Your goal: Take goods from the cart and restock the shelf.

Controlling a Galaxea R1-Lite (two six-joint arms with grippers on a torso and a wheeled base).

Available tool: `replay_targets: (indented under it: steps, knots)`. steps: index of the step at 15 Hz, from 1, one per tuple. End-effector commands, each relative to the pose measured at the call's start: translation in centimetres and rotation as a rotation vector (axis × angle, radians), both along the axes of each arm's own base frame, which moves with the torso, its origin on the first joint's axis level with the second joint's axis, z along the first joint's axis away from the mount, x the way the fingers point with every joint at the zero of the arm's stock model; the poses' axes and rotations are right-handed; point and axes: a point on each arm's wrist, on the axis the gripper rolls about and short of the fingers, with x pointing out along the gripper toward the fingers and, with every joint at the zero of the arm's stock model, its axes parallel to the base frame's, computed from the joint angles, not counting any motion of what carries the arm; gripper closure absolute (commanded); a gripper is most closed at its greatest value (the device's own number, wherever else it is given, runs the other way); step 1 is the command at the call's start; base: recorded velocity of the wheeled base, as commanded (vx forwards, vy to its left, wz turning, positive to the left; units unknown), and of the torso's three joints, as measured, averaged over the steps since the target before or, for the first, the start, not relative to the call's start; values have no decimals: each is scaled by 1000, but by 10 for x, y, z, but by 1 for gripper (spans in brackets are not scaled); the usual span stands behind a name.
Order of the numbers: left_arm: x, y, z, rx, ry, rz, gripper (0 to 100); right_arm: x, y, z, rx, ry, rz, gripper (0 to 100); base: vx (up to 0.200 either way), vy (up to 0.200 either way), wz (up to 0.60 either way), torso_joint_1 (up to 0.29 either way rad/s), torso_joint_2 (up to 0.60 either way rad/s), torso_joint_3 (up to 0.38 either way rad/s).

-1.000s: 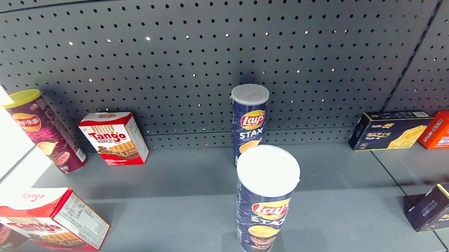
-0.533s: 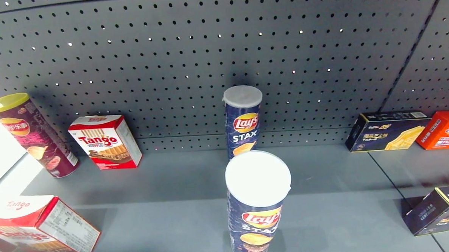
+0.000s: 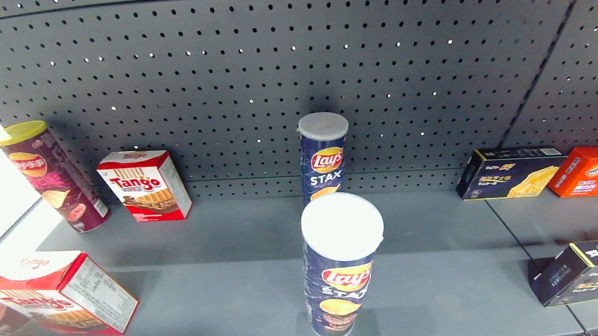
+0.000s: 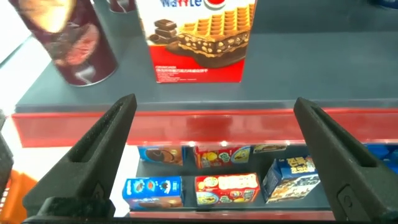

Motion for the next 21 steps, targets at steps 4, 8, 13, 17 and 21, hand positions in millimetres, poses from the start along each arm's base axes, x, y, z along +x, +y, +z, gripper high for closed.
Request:
replay_targets:
  steps: [4, 8, 13, 17, 21]
  knots:
    - [0, 0, 0, 1, 0, 1, 0, 0, 0, 0, 0, 2, 0, 0, 0, 0, 0, 0, 0, 0]
    - [0, 0, 0, 0, 0, 1, 0, 0, 0, 0, 0, 2, 0, 0, -100, 0, 0, 1, 0, -1]
    - [0, 0, 0, 1, 0, 0, 0, 0, 0, 0, 0, 2, 0, 0, 0, 0, 0, 0, 0, 0]
    - [0, 0, 0, 0, 0, 1, 0, 0, 0, 0, 0, 2, 0, 0, -100, 0, 0, 2, 1, 0]
    - [0, 0, 0, 1, 0, 0, 0, 0, 0, 0, 0, 2, 0, 0, 0, 0, 0, 0, 0, 0]
